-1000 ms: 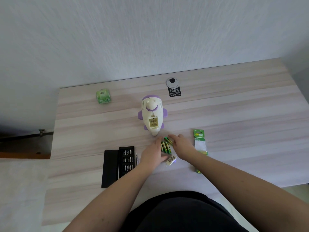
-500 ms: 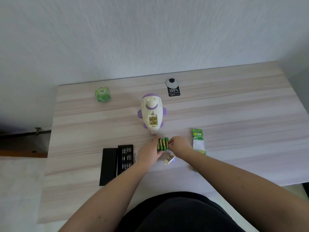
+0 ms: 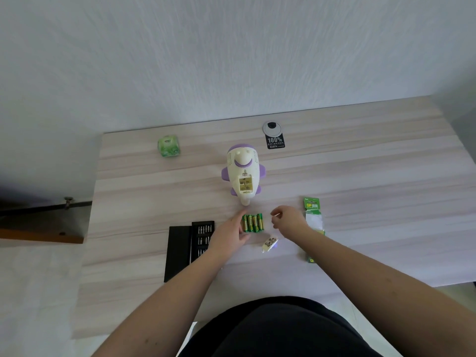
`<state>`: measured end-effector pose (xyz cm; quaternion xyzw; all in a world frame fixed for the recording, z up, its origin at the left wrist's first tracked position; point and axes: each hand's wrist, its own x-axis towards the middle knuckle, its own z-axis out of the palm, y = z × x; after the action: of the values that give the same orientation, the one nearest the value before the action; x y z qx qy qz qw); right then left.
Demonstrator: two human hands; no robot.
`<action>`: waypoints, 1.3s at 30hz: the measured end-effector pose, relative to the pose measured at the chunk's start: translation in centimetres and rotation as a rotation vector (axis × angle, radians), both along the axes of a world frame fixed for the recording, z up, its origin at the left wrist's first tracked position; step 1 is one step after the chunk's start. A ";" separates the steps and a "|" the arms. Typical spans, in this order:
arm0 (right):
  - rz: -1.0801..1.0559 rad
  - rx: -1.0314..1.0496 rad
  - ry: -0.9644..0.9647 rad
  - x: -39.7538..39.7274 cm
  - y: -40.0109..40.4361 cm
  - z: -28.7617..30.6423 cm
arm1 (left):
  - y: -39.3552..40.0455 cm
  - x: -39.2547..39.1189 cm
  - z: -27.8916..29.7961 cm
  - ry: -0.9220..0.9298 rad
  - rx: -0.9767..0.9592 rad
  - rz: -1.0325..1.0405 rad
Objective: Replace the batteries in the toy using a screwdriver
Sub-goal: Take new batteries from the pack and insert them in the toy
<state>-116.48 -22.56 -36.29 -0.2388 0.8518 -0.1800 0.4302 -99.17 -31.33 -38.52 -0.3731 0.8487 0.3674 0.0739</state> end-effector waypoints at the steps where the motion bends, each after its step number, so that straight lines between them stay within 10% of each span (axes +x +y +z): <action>1: -0.030 -0.023 0.002 -0.4 0.3 0.2 | 0.0 0.2 0.0 0.009 0.005 -0.001; 22: -0.637 -0.150 0.060 -1.2 15.3 1.0 | 5.4 -5.2 3.3 0.341 -0.063 -0.329; 39: -0.107 -0.147 0.020 -7.5 14.5 -1.6 | 11.5 -11.8 1.1 -0.003 -0.169 -0.341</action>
<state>-123.96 -8.10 -37.88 -0.2257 0.8521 -0.2626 0.3925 -110.92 -19.82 -37.38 -0.2293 0.9273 0.2765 0.1048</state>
